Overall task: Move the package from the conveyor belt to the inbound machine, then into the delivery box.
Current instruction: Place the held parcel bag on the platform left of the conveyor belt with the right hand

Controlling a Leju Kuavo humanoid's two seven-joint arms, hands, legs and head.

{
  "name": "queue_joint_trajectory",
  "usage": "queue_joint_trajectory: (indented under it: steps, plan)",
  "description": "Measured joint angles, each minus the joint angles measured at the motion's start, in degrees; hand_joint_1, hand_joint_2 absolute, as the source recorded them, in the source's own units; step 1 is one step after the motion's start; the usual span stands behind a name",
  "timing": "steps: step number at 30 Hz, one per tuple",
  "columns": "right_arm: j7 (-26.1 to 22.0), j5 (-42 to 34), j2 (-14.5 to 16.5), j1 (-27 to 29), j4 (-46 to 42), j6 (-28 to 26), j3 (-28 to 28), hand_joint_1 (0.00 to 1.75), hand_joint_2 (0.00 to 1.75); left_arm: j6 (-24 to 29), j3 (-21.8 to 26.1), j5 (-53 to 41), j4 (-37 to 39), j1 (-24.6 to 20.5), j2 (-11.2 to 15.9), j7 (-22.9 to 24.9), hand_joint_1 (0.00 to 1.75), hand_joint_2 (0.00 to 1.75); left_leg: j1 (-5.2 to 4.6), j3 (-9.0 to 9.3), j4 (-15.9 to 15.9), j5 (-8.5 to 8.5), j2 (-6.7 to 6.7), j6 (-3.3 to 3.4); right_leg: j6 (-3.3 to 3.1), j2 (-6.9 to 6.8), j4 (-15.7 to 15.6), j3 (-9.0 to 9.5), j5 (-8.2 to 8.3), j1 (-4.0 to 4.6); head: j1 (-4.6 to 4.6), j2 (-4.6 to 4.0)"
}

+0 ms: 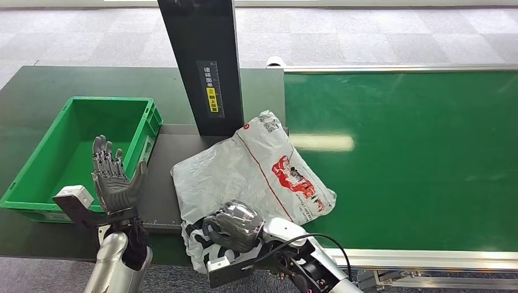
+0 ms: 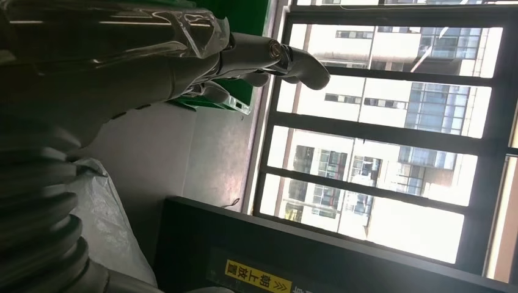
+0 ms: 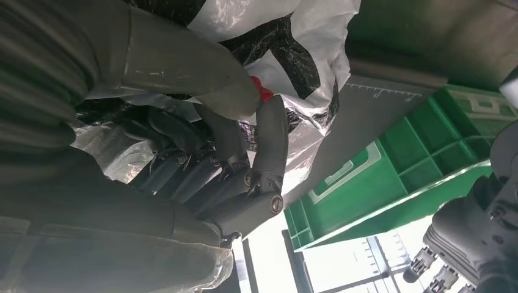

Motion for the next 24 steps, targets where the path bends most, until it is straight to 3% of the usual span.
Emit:
queue_joint_trajectory:
  steps: [9,12,13,16,17,20,22,24]
  plan:
    - [-0.4,-0.6,0.0,-0.4,1.0,0.4,0.9,1.75,1.75,0.0,0.0,0.0,0.0,0.0,0.0,0.0,0.0,1.75,0.0,0.01,0.0,0.0,0.0,0.0,0.0,0.0,0.0,-0.01,0.0,0.0,-0.01,0.0]
    - [-2.1,-7.1,-0.5,-0.1,-0.5,4.0,1.7,1.75,1.75,-0.3,0.0,0.0,0.1,0.0,0.0,0.1,0.0,1.75,0.0,0.02,0.0,0.0,0.01,0.0,0.0,0.01,0.0,-0.02,0.0,0.0,-0.01,0.0]
    - [-2.5,-10.3,-0.9,0.2,-1.8,5.4,2.2,1.4,1.75,-0.4,0.0,0.0,0.2,-0.1,0.0,0.1,0.0,1.75,0.0,0.02,0.0,0.0,0.01,0.0,0.0,0.01,0.0,-0.03,0.0,0.0,-0.01,0.0]
    - [-2.9,-13.9,-2.2,0.7,-5.3,6.5,3.6,0.1,1.75,-0.7,0.0,0.0,0.8,-0.7,0.0,0.2,0.0,1.75,0.0,0.02,0.0,0.0,0.02,0.0,0.0,0.01,0.0,-0.02,0.0,0.0,-0.01,0.0]
    - [-2.7,-13.7,-2.4,0.9,-6.1,5.8,3.6,0.0,1.75,-0.7,0.0,0.0,1.0,-0.8,0.0,0.2,0.0,1.75,0.0,0.02,0.0,0.0,0.03,0.0,0.0,0.01,0.0,-0.02,0.0,0.0,0.0,0.0]
    - [-2.2,-15.7,-2.7,1.6,-8.0,4.5,2.6,0.0,1.75,-1.0,0.0,0.0,1.1,-0.7,0.0,0.2,0.0,1.75,0.0,0.02,0.0,0.0,0.06,0.0,0.0,0.02,0.0,-0.02,0.0,0.0,0.0,-0.01]
    - [-2.0,-19.5,-2.7,2.1,-9.4,6.4,1.1,0.0,1.75,-1.1,0.0,0.0,1.1,-0.5,0.0,0.2,0.0,1.75,0.0,0.02,0.0,0.0,0.05,0.0,0.0,0.02,0.0,-0.02,0.0,0.0,0.0,-0.01]
    - [-2.0,-26.2,-2.7,2.8,-11.2,11.5,-1.0,0.0,1.75,-1.2,0.0,0.0,1.1,-0.4,0.0,0.2,0.0,1.75,0.0,0.02,0.0,0.0,0.05,0.0,0.0,0.02,0.0,-0.02,0.0,0.0,-0.01,-0.01]
